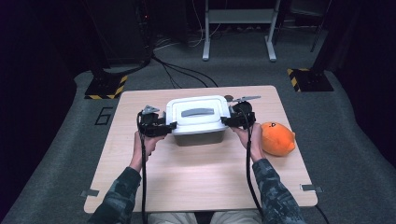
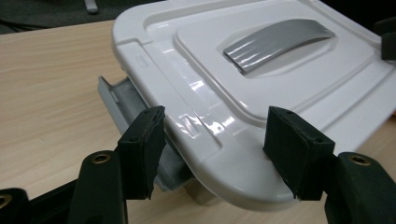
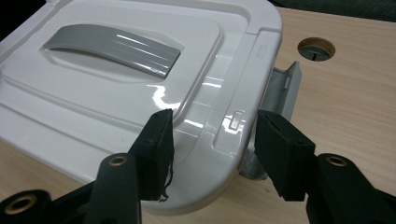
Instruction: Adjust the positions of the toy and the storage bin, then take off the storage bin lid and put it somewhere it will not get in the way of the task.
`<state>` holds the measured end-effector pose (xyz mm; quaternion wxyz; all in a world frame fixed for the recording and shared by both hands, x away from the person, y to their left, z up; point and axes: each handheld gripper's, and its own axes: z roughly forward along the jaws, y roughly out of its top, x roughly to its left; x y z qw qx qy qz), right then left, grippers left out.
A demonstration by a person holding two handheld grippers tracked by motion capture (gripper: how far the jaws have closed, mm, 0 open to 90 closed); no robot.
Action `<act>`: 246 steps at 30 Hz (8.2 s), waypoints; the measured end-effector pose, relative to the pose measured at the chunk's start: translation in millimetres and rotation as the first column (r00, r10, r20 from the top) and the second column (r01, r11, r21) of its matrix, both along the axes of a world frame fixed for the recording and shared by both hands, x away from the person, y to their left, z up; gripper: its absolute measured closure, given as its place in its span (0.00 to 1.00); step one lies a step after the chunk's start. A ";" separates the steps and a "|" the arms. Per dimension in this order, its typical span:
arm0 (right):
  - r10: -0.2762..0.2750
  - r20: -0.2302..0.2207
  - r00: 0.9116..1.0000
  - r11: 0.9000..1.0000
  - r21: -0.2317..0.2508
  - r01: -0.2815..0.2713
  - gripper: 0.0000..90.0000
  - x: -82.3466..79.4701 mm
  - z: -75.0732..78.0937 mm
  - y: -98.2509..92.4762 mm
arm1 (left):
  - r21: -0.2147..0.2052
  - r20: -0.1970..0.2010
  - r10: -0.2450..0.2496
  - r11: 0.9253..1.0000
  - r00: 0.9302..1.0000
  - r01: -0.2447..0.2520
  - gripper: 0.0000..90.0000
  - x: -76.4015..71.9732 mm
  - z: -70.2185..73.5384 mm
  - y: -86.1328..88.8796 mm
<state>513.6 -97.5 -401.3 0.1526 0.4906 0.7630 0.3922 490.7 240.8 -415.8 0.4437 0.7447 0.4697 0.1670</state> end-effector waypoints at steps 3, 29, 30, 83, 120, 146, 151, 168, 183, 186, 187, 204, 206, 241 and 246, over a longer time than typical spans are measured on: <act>-0.015 0.000 1.000 1.000 0.017 0.015 0.55 3.9 -0.4 0.3 | -0.038 -0.004 -0.014 0.999 1.000 0.014 0.49 0.4 -2.5 6.9; -0.001 -0.040 0.999 0.996 0.087 0.005 0.58 8.7 -2.7 -7.2 | -0.041 -0.005 0.042 0.998 0.999 -0.043 0.52 -43.2 -2.8 -4.1; 0.000 -0.041 0.999 0.996 0.086 0.003 0.58 6.5 -2.6 -7.5 | -0.045 -0.009 0.042 0.998 0.999 -0.042 0.52 -42.7 -3.0 -3.8; -0.084 -0.037 0.996 0.990 0.111 0.088 0.49 -4.3 -6.8 -11.3 | 0.141 -0.012 -0.219 0.966 0.976 0.218 0.50 35.4 18.8 -68.6; -0.033 -0.082 0.996 0.989 0.142 0.044 0.60 -11.5 -5.7 -16.9 | 0.095 -0.028 -0.256 0.962 0.966 0.257 0.56 -27.3 19.5 -66.7; -0.031 0.061 0.998 0.999 0.034 0.029 0.18 -50.4 5.8 -20.6 | 0.116 -0.002 -0.257 0.960 0.966 0.256 0.32 -32.5 20.2 -64.9; 0.016 0.103 0.995 1.000 0.016 -0.018 0.13 -74.9 -0.3 -25.8 | 0.122 0.035 -0.257 0.960 0.966 0.251 0.21 -32.9 23.6 -59.7; 0.061 0.075 0.995 0.996 -0.068 -0.056 0.03 -127.4 -94.3 -48.4 | 0.155 0.044 -0.289 0.948 0.956 0.279 0.15 -25.1 27.8 -64.1; 0.048 0.054 0.997 0.987 -0.158 -0.039 0.04 -122.2 -126.1 -51.9 | 0.162 0.024 -0.313 0.938 0.950 0.305 0.15 -17.1 27.3 -79.9; 0.053 0.050 0.997 0.982 -0.181 -0.043 0.04 -122.3 -127.3 -48.8 | 0.162 0.019 -0.317 0.937 0.948 0.310 0.15 -15.0 24.7 -82.8; 0.054 0.045 0.998 0.983 -0.177 -0.045 0.04 -122.2 -127.3 -49.0 | 0.162 0.019 -0.317 0.937 0.948 0.310 0.15 -15.0 24.7 -82.8; 0.056 0.044 0.997 0.983 -0.176 -0.047 0.04 -122.1 -127.3 -49.0 | 0.185 0.000 -0.330 0.928 0.944 0.325 0.17 -4.2 22.0 -94.3; 0.057 0.046 0.997 0.983 -0.177 -0.048 0.05 -122.1 -127.4 -49.1 | 0.186 0.004 -0.330 0.928 0.944 0.323 0.17 -2.7 21.9 -94.7; 0.056 0.055 0.997 0.983 -0.181 -0.046 0.06 -122.2 -127.3 -49.2 | 0.213 0.048 -0.429 0.887 0.902 0.410 0.74 -6.2 35.5 -93.7; 0.055 0.057 0.997 0.983 -0.180 -0.044 0.06 -121.9 -127.4 -49.2 | 0.210 0.063 -0.426 0.890 0.902 0.406 0.74 -8.0 43.3 -91.2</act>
